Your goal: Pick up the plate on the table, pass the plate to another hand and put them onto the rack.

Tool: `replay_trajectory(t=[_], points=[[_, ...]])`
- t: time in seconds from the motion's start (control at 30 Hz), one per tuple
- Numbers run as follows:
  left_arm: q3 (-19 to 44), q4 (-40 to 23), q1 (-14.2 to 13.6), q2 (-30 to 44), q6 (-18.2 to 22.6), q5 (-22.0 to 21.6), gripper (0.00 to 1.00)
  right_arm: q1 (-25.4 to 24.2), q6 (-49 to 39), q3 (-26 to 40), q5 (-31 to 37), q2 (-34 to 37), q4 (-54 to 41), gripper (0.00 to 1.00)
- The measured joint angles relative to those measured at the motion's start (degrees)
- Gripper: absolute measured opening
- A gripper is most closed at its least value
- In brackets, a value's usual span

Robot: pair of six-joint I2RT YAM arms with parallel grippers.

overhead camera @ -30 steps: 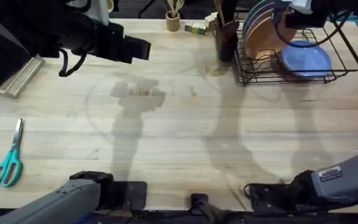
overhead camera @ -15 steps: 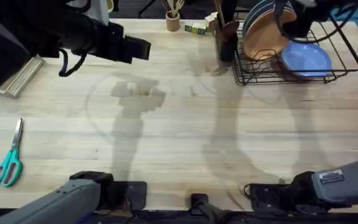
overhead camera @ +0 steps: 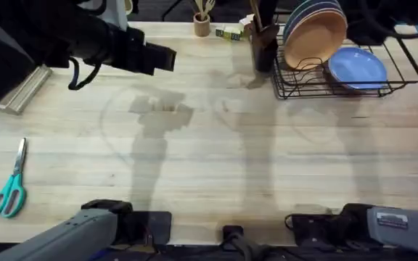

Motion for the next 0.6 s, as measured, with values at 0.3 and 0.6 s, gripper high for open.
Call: replay_trajectory(t=[0.3,0.6], points=[[0.0,-0.5,0.0,0.0,0.0,0.0,0.993,0.0,17.3,0.1,0.0,-11.6,-14.2,0.996],[0.0,-0.4,0.0,-0.1,0.0,0.0,0.993,0.0,32.5,0.2,0.0,-19.1,-23.8,0.996]])
